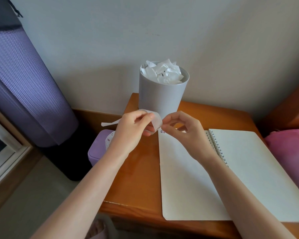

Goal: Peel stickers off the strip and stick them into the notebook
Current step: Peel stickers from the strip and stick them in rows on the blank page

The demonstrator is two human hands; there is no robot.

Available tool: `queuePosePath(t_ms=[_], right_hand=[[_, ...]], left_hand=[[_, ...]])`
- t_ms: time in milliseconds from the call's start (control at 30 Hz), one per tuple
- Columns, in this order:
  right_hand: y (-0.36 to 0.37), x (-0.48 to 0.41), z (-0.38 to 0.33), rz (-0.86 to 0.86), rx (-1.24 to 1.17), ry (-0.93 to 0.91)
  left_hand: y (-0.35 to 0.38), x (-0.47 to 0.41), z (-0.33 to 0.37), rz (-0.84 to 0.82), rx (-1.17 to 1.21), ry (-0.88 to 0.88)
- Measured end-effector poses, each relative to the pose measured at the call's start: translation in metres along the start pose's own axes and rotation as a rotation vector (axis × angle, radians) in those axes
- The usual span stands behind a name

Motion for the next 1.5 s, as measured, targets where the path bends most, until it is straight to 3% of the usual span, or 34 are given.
queuePosePath(t_ms=[500,700,1500], right_hand=[[-0.005,0.001,0.0,0.07,-0.145,0.036],[-0.006,0.001,0.001,0.073,-0.099,0.048],[-0.004,0.003,-0.001,0.069,-0.101,0.038]], left_hand=[[0.004,-0.002,-0.003,-0.019,0.076,-0.043],[0.008,0.005,0.007,-0.103,0.025,0.025],[0.008,0.005,0.005,-0.074,-0.016,-0.002]])
Point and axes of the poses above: each hand's wrist, its own x-axis away from the middle knuckle, its own y-axis out of the palm, z = x × y, the point moved 7 cm from there along -x, towards the middle knuckle, and after that the axes turned 2 degrees about -y, right-handed, at the moved point
